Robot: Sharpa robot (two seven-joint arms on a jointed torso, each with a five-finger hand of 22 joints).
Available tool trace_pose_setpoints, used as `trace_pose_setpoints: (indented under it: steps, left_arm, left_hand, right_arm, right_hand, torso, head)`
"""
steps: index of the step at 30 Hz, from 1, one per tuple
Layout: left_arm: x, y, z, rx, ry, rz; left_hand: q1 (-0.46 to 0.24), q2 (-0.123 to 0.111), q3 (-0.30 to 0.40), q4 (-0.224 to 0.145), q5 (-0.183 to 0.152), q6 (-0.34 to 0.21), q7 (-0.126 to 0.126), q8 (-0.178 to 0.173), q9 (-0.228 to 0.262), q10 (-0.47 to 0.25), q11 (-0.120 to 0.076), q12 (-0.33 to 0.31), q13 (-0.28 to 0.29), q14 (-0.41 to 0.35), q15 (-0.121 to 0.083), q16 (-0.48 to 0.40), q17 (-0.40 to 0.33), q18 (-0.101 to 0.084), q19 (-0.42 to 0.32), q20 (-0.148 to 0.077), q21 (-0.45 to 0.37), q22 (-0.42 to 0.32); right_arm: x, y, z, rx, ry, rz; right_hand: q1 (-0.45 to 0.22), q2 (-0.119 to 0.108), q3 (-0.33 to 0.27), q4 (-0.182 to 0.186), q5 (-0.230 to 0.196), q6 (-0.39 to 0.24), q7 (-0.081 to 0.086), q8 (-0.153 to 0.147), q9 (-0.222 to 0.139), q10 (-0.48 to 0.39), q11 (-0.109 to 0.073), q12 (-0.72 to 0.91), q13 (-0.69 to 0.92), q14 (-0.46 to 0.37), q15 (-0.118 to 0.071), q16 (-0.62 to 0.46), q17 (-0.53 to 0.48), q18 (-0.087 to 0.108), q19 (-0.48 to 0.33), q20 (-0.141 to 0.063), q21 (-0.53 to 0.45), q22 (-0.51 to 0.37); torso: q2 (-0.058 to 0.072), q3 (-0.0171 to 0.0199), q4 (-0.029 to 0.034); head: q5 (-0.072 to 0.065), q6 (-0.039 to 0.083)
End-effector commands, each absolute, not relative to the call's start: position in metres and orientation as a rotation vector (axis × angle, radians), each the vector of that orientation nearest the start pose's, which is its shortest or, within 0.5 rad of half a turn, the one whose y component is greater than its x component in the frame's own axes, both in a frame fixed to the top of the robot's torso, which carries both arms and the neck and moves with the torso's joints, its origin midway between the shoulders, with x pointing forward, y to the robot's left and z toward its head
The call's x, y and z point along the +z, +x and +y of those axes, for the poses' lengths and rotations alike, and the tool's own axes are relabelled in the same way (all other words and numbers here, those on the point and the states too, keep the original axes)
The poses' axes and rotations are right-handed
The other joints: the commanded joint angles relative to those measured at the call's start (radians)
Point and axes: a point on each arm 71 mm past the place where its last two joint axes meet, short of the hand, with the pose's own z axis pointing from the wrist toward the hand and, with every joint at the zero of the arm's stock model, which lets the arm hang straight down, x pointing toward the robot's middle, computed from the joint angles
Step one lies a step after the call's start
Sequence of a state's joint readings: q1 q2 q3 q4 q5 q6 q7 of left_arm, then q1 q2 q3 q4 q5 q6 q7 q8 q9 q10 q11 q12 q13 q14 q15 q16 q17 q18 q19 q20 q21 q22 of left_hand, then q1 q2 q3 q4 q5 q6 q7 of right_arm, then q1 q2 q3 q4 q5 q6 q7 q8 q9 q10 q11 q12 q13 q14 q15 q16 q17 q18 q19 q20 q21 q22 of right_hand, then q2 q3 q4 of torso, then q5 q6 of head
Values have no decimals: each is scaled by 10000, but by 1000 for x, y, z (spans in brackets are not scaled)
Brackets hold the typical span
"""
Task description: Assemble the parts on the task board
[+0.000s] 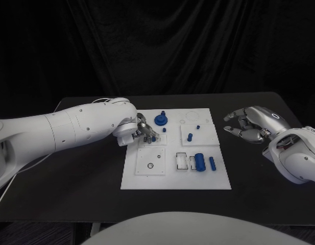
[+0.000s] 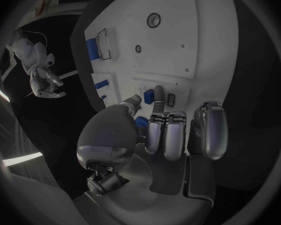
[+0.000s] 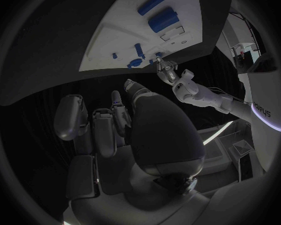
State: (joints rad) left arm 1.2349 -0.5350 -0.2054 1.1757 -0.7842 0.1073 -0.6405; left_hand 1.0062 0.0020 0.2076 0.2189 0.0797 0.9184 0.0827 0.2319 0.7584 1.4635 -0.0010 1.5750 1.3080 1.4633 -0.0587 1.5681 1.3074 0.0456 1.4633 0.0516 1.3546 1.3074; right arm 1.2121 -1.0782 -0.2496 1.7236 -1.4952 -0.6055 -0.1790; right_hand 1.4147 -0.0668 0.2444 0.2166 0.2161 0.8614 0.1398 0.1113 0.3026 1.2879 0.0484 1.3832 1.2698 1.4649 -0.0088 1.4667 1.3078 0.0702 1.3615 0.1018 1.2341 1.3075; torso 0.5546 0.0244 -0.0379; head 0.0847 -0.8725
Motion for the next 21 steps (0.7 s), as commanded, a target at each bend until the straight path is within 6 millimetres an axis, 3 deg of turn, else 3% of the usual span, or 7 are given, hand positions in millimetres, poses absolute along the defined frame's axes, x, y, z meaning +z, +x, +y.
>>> trace_pose_setpoints:
  steps: [1, 7, 10, 17, 21]
  left_arm:
    - [-293, 502, 175, -2210, -4176, 25491]
    - [-293, 501, 177, -2352, -4280, 25258]
    - [-291, 501, 178, -2704, -4475, 24859]
    - [-280, 503, 184, -4041, -4703, 22822]
    - [-269, 498, 191, -4835, -4752, 21720]
  left_hand:
    - [-150, 14, -142, 37, -50, -49, 23, -103, -154, 1073, 75, -42, 2628, 1075, 73, 27, 2634, 91, 14, 71, -47, 1705]
    - [-477, 114, -605, 372, -168, 64, -2, -94, -70, 1073, 58, -42, 2628, 1075, 66, 27, 2634, 84, 47, 71, -25, 1737]
    - [-583, 158, -872, 560, -216, 217, -63, 86, 136, 1073, 11, -42, 2628, 1075, 31, 27, 2634, 72, 83, 45, 25, 1772]
    - [-740, 336, -1605, 698, -230, 330, -291, 969, 1164, 1073, -143, -42, 2628, 1075, -137, 27, 2634, -24, 305, -102, 420, 1969]
    - [-481, 424, -1853, 666, -75, 300, -372, 1443, 1686, 1073, -254, -42, 2628, 1075, -199, 27, 2634, -92, 443, -171, 699, 2095]
  right_arm:
    - [-221, 416, -265, 5197, -359, 16173]
    - [-222, 416, -265, 5187, -360, 16207]
    - [-222, 415, -265, 5187, -362, 16216]
    - [-223, 414, -266, 5219, -367, 16180]
    - [-222, 414, -268, 5235, -368, 16130]
  right_hand:
    - [98, -39, 5, 73, 37, 63, -26, 23, -13, -53, 7, -68, -9, 105, -14, -68, 1077, 122, -68, -13, -64, 1494]
    - [101, -41, 5, 75, 45, 65, -26, 22, -16, -60, 7, -73, -17, 104, -14, -70, 1075, 123, -70, -13, -70, 1493]
    - [101, -41, 5, 75, 45, 65, -26, 22, -16, -60, 7, -73, -17, 104, -14, -70, 1075, 123, -70, -13, -70, 1493]
    - [101, -41, 5, 75, 45, 65, -26, 22, -16, -60, 7, -73, -17, 104, -14, -70, 1075, 123, -70, -13, -70, 1493]
    - [103, -48, 3, 84, 63, 64, -23, 19, -23, -60, 9, -75, -18, 104, -14, -72, 1074, 128, -81, -13, -93, 1486]
  torso:
    - [-2, 5, -1]
    - [-7, 8, -1]
    - [-3, 7, 0]
    - [-3, 3, -3]
    - [6, 7, -7]
  head:
    - [9, -1]
    - [22, -1]
    - [39, -1]
    - [61, -1]
    - [173, -1]
